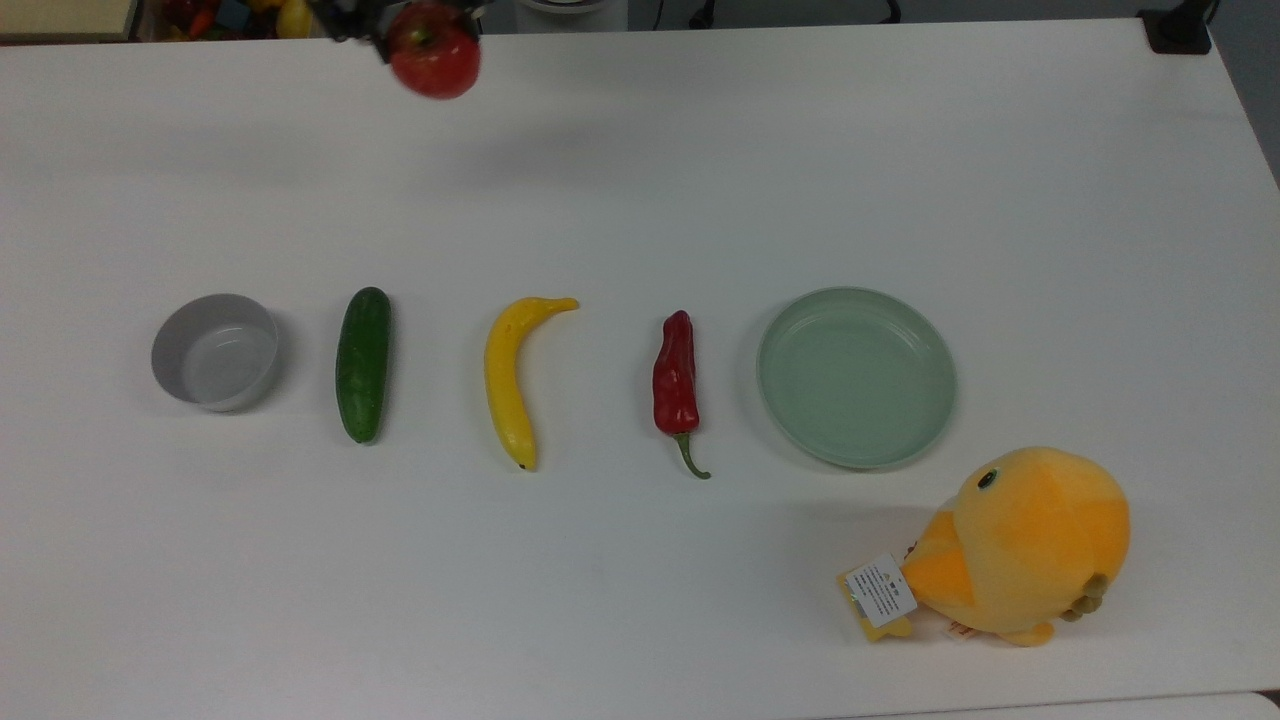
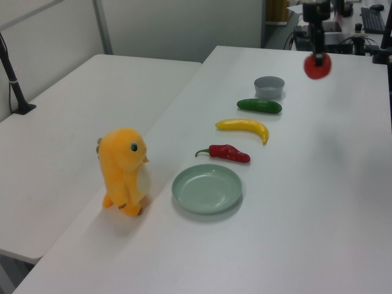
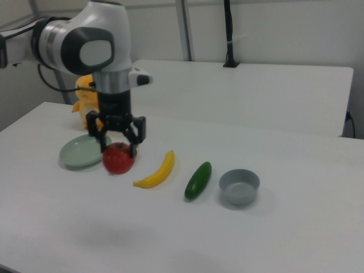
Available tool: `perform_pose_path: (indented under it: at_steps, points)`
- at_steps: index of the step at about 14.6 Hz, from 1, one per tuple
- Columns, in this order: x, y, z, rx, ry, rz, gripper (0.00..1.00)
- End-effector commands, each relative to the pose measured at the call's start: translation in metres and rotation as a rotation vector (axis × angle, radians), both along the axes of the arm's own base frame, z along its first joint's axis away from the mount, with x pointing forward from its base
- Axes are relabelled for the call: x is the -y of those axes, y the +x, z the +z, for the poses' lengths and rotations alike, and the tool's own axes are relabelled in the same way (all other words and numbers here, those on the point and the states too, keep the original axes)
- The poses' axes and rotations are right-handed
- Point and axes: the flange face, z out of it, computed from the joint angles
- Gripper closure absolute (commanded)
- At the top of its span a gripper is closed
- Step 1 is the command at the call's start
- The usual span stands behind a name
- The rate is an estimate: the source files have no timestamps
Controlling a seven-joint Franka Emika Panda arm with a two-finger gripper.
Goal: Red apple placed in the center of the desktop
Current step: 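Carry the apple toward the open table area and lower it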
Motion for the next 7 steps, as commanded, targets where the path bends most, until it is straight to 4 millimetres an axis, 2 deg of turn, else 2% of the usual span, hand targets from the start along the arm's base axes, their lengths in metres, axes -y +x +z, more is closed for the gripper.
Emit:
perform_pose_path:
  at_steps: [1, 3, 7]
  points:
    - [-0.027, -0.043, -0.038, -0.094, 0.016, 0.061, 0.84]
    - [-0.038, -0.055, -0.061, -0.122, 0.012, 0.085, 0.84]
    - [-0.042, -0.066, -0.110, -0.136, 0.001, 0.086, 0.84]
